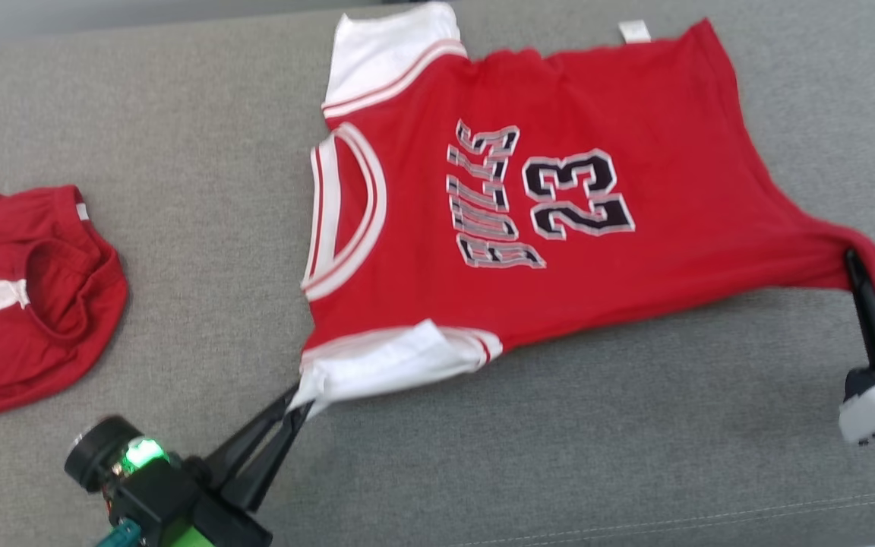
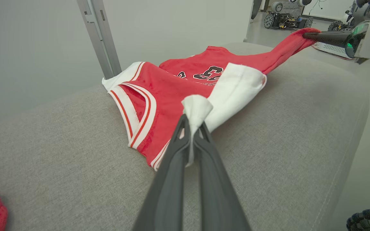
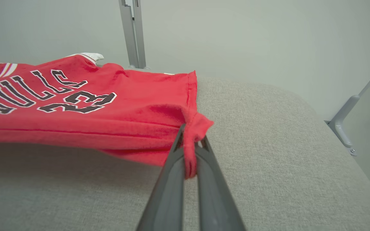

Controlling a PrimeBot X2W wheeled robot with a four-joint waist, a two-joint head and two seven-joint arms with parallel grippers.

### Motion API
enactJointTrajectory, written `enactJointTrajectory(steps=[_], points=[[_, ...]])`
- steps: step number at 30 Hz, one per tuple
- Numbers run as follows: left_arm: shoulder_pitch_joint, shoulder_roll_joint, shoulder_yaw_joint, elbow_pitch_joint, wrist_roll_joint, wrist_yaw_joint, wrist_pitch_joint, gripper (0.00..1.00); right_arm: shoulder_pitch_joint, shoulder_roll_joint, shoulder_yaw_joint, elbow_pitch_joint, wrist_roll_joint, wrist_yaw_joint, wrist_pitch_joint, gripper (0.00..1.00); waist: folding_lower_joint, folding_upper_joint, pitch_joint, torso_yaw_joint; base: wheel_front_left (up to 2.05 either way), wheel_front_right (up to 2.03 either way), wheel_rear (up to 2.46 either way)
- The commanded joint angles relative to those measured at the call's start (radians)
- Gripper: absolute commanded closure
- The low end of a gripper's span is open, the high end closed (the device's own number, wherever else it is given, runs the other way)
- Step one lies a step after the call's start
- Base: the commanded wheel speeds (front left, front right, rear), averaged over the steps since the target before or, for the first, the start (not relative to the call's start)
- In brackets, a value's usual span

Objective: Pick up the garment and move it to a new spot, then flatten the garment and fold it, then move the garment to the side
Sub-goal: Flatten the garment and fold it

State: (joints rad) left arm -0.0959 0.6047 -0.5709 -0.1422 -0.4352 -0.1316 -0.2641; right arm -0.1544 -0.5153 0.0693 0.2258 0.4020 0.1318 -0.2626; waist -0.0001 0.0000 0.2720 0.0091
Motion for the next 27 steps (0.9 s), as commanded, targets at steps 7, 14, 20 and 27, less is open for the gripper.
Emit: enactJointTrajectory(steps=[7,14,20,27], points=[[0.1,0.006,0.007,0.032,-0.043,0.003,0.0,1.0,0.107,-0.019,0.008,-0.022,0.013,-0.002,-0.003,1.0,0.0001,0.0,-0.075,-0.034,0.0,0.0,0.0],[0.026,-0.038,0.045,0.069,-0.046,0.003,0.0,1.0,0.071,-0.016,0.041,0.049,0.059,-0.002,0.001,1.0,0.0001,0.0,-0.041,-0.026,0.0,0.0,0.0],[-0.126,-0.075,-0.001,0.173,-0.005,0.003,0.028,1.0,-0.033,-0.023,0.114,0.14,0.099,-0.002,0.007,1.0,0.0001,0.0,0.019,-0.012,0.0,0.0,0.0],[-0.299,-0.106,-0.04,0.277,0.042,0.003,0.012,1.0,-0.182,-0.032,0.167,0.226,0.111,-0.002,0.001,1.0,0.0001,0.0,0.087,0.001,0.0,0.0,0.0]])
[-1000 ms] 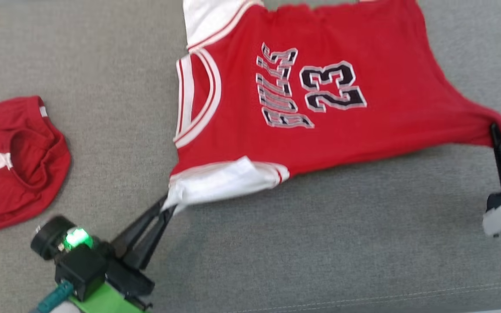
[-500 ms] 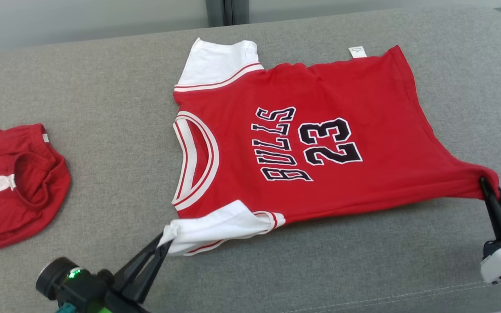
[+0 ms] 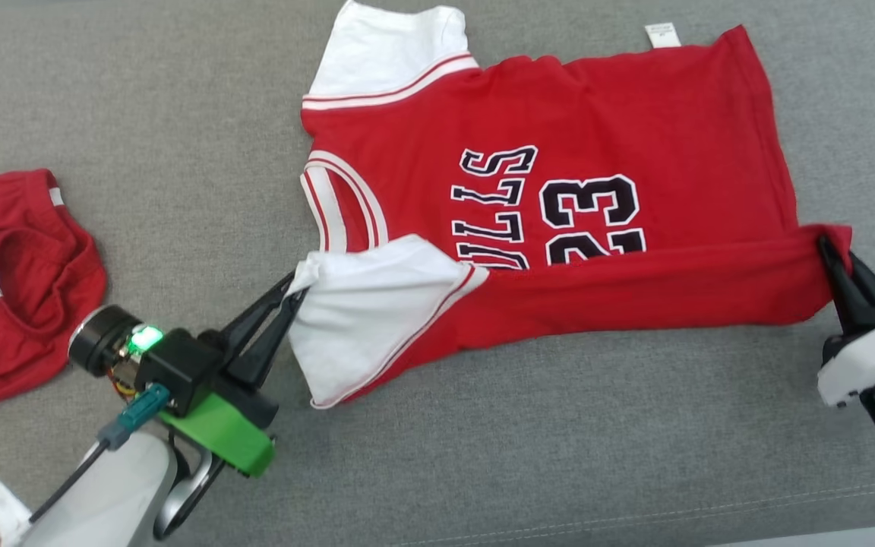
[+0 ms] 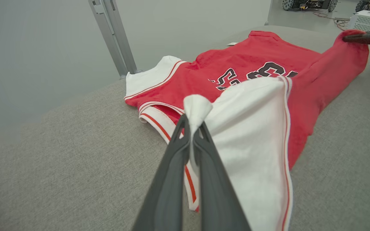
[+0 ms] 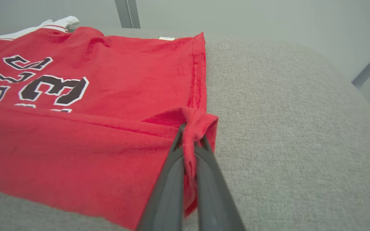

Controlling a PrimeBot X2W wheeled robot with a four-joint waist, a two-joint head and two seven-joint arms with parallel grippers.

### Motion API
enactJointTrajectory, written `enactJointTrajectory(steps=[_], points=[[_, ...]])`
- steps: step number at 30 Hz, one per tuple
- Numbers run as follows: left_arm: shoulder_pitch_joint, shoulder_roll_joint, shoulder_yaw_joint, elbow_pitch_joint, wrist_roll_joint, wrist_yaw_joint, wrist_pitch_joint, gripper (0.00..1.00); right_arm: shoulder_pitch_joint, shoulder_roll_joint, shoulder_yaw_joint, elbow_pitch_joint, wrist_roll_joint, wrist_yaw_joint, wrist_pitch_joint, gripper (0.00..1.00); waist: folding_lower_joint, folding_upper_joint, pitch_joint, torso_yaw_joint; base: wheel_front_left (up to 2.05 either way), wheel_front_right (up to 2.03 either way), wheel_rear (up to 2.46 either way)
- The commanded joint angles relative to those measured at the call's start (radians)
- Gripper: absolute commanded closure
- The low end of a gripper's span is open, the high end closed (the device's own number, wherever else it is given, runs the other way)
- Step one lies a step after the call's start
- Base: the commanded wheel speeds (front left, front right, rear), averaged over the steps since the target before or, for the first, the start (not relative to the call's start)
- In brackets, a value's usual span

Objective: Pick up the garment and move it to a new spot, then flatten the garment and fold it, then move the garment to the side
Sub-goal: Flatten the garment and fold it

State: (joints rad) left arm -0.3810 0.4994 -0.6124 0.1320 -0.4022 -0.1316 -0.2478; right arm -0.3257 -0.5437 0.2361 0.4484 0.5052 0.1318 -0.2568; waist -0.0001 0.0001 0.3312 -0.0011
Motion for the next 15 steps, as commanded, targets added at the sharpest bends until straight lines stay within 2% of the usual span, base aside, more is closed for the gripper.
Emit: enactJointTrajectory(steps=[1,6,7,8,9,10,11,15], points=[[-0.036,0.0,-0.006,0.013,0.018,0.003,-0.008,1.0,-0.029,-0.006,0.005,0.013,0.007,-0.002,-0.006,1.0,0.0001,-0.0001,0.037,0.014,0.0,0.0,0.0],[-0.117,-0.015,-0.023,0.06,0.042,0.003,-0.017,1.0,-0.099,-0.015,0.019,0.048,0.0,-0.002,-0.008,1.0,0.0001,-0.0001,0.066,0.027,0.0,0.0,0.0],[-0.131,-0.021,-0.024,0.072,0.043,0.003,-0.018,0.82,-0.111,-0.014,0.023,0.055,0.0,-0.002,-0.008,1.0,0.0001,-0.0001,0.071,0.029,0.0,0.0,0.0],[-0.141,-0.025,-0.025,0.08,0.045,0.003,-0.018,0.7,-0.119,-0.014,0.025,0.058,0.001,-0.002,-0.008,1.0,0.0001,-0.0001,0.074,0.03,0.0,0.0,0.0],[-0.152,-0.032,-0.025,0.083,0.045,0.003,-0.018,0.58,-0.13,-0.013,0.025,0.06,-0.001,-0.002,-0.009,0.64,0.0001,-0.0001,0.078,0.032,0.0,0.0,0.0],[-0.157,-0.039,-0.022,0.084,0.04,0.003,-0.018,0.41,-0.137,-0.011,0.022,0.059,-0.002,-0.002,-0.009,0.06,0.0001,-0.0001,0.081,0.033,0.0,0.0,0.0],[-0.159,-0.044,-0.017,0.084,0.041,0.003,-0.018,0.0,-0.142,-0.009,0.015,0.056,-0.006,-0.002,-0.009,0.0,0.0001,-0.0001,0.083,0.034,0.0,0.0,0.0],[-0.116,-0.071,0.018,0.076,0.03,0.004,-0.018,0.0,-0.122,0.006,-0.018,0.033,-0.022,-0.002,-0.009,0.0,0.0001,-0.0001,0.074,0.033,0.0,0.0,0.0]])
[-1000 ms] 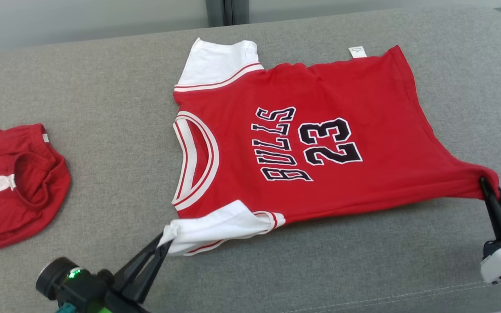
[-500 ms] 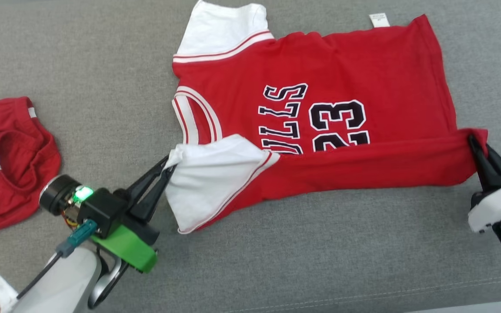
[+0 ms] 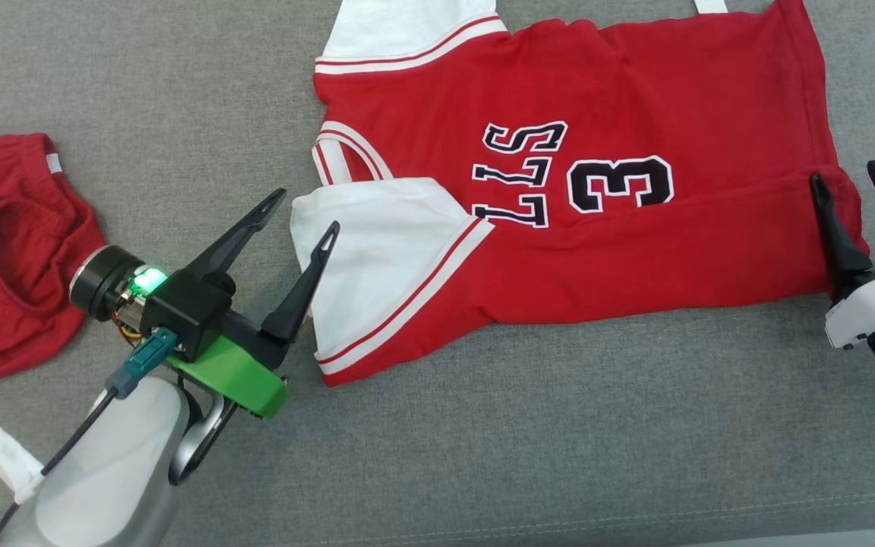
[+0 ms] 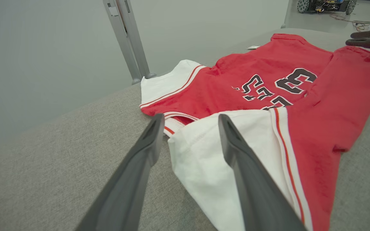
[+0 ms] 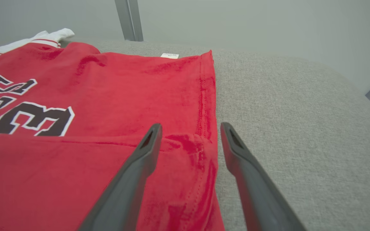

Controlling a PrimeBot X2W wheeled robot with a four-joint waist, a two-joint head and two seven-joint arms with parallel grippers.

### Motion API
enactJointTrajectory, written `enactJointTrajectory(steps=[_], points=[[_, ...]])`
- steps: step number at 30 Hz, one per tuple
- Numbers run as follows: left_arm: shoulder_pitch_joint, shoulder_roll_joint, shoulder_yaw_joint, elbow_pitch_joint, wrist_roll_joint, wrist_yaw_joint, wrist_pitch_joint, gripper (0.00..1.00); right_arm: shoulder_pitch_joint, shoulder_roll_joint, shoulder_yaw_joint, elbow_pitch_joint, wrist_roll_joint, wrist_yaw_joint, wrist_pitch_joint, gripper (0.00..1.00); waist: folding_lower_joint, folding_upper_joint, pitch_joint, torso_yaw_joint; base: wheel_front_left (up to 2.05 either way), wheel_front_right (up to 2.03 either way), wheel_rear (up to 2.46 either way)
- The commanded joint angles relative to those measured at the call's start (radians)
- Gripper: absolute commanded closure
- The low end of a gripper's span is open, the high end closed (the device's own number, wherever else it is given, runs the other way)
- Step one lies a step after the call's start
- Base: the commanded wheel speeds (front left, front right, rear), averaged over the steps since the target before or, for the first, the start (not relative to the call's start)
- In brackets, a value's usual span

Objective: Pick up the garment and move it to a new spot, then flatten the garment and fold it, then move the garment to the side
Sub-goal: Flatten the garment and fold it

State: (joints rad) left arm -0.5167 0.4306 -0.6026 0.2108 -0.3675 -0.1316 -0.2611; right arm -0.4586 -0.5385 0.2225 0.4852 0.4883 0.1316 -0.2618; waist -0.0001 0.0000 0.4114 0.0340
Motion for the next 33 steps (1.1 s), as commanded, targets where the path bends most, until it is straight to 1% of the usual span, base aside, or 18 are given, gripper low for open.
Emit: enactJointTrajectory(steps=[1,7,10,12,13,15,17,21,24,25,26,27,33], points=[[0.037,-0.007,0.019,-0.007,-0.009,0.007,-0.005,0.0,0.022,0.004,-0.012,-0.015,-0.012,-0.002,-0.004,0.0,0.0001,0.0,-0.012,-0.004,0.0,0.0,0.0],[0.202,-0.045,0.085,-0.043,-0.084,0.031,-0.004,0.0,0.112,0.038,-0.113,-0.124,-0.047,-0.002,-0.004,0.0,0.0001,0.0,-0.059,-0.019,0.0,0.0,0.0],[0.289,-0.064,0.092,-0.029,-0.148,0.038,0.008,0.0,0.165,0.061,-0.152,-0.165,-0.062,-0.002,-0.004,0.0,0.0001,0.0,-0.081,-0.028,0.0,0.0,0.0],[0.318,-0.062,0.084,-0.01,-0.156,0.048,0.031,0.0,0.189,0.075,-0.163,-0.18,-0.068,-0.002,-0.004,0.0,0.0001,0.0,-0.09,-0.033,0.0,0.0,0.0],[0.325,-0.06,0.071,0.002,-0.141,0.053,0.043,0.0,0.199,0.084,-0.167,-0.186,-0.07,-0.002,-0.004,0.0,0.0001,0.0,-0.094,-0.037,0.0,0.0,0.0],[0.335,-0.081,0.066,0.022,-0.159,0.064,0.054,0.0,0.212,0.096,-0.169,-0.192,-0.071,-0.002,-0.004,0.0,0.0001,0.0,-0.097,-0.041,0.0,0.0,0.0],[0.327,-0.089,0.062,0.047,-0.16,0.068,0.058,0.0,0.218,0.105,-0.167,-0.195,-0.069,-0.002,-0.004,0.0,0.0001,0.0,-0.099,-0.046,0.0,0.0,0.0],[0.298,-0.107,0.033,0.09,-0.17,0.044,0.082,0.0,0.223,0.113,-0.164,-0.193,-0.061,-0.002,-0.004,0.0,0.0001,0.0,-0.097,-0.054,0.0,0.0,0.0],[0.285,-0.103,0.015,0.116,-0.175,0.034,0.103,0.01,0.221,0.114,-0.165,-0.188,-0.057,-0.002,-0.004,0.0,0.0001,0.0,-0.091,-0.058,0.0,0.0,0.0],[0.282,-0.101,0.01,0.122,-0.174,0.031,0.105,0.52,0.221,0.118,-0.163,-0.183,-0.055,-0.002,-0.004,0.0,0.0001,0.0,-0.09,-0.058,0.0,0.0,0.0],[0.279,-0.1,0.01,0.124,-0.171,0.03,0.097,0.66,0.219,0.12,-0.158,-0.177,-0.053,-0.002,-0.004,0.0,0.0001,0.0,-0.088,-0.058,0.0,0.0,0.0],[0.277,-0.1,0.011,0.126,-0.173,0.029,0.092,1.0,0.216,0.122,-0.152,-0.166,-0.048,-0.002,-0.004,0.0,0.0001,0.0,-0.087,-0.057,0.0,0.0,0.0],[0.276,-0.083,0.007,0.114,-0.186,0.022,0.079,1.0,0.167,0.128,-0.102,-0.039,-0.021,-0.002,-0.004,0.0,0.0001,0.0,-0.084,-0.04,0.0,0.0,0.0]])
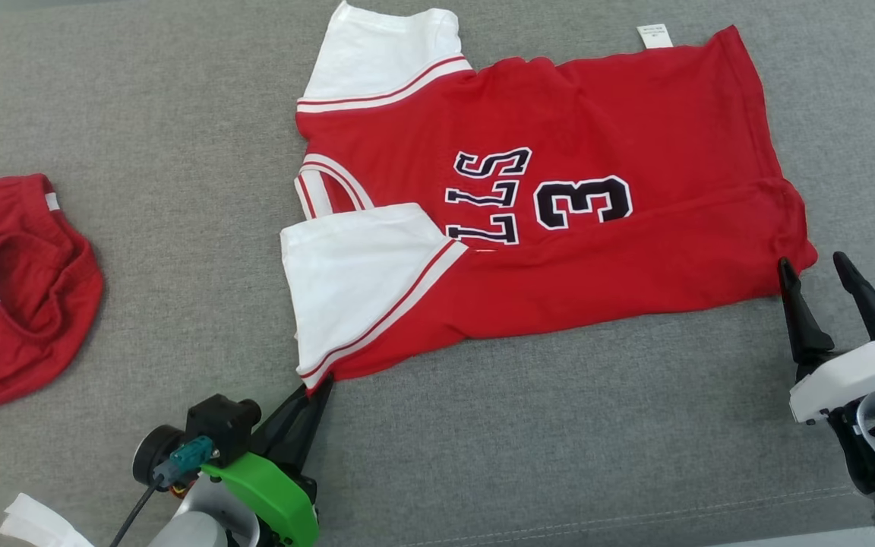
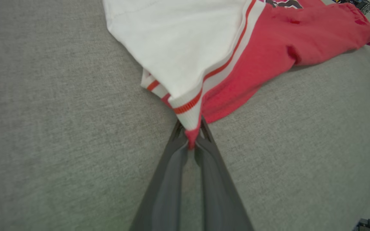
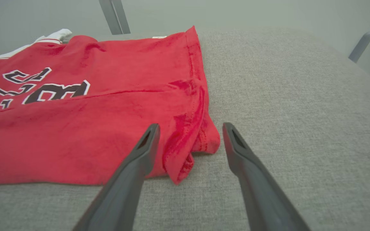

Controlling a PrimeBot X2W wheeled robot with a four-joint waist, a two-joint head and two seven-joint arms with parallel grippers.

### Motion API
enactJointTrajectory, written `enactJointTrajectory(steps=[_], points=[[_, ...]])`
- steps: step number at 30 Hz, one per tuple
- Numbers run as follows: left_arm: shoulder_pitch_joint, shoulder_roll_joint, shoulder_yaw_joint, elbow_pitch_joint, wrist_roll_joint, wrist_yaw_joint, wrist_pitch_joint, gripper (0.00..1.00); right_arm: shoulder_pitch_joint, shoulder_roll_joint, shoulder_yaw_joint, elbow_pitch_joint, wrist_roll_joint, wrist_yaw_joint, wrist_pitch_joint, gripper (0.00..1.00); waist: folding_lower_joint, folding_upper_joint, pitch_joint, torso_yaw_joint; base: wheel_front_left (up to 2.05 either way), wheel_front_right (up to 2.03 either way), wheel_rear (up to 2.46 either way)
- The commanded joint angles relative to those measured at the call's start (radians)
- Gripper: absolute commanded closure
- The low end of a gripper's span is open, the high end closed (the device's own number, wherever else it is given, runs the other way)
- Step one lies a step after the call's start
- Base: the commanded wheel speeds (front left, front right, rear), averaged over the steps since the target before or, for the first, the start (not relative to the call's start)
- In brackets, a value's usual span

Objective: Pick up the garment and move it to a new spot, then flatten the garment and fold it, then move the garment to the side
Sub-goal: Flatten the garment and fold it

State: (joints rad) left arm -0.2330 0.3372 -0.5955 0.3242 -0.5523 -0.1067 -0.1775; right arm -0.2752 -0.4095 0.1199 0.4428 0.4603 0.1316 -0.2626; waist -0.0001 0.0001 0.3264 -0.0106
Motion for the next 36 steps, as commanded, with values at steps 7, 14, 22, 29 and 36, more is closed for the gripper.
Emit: enactJointTrajectory(steps=[7,14,22,29,36], points=[[-0.016,0.021,-0.004,-0.022,0.006,-0.001,-0.015,1.0,-0.088,-0.017,0.073,0.179,0.043,-0.002,-0.003,0.0,0.0001,-0.0001,0.006,0.038,0.0,0.0,0.0],[-0.016,0.04,-0.001,-0.042,0.01,0.007,-0.02,1.0,-0.101,-0.05,0.117,0.224,0.092,-0.002,-0.003,0.22,0.0001,-0.0001,0.001,0.057,0.0,0.0,0.0],[0.029,0.063,-0.001,-0.068,0.004,0.019,-0.023,1.0,-0.059,-0.083,0.175,0.177,0.153,-0.002,-0.003,1.0,0.0001,-0.0001,-0.036,0.055,0.0,0.0,0.0],[0.127,0.093,0.001,-0.147,-0.019,0.062,-0.002,1.0,0.061,-0.136,0.181,0.087,0.2,-0.002,-0.003,1.0,0.0001,-0.0001,-0.094,0.062,0.0,0.0,0.0],[0.231,0.101,-0.024,-0.222,-0.046,0.097,0.044,1.0,0.191,-0.169,0.155,-0.006,0.187,-0.002,-0.003,1.0,0.0001,-0.0001,-0.131,0.072,0.0,0.0,0.0]])
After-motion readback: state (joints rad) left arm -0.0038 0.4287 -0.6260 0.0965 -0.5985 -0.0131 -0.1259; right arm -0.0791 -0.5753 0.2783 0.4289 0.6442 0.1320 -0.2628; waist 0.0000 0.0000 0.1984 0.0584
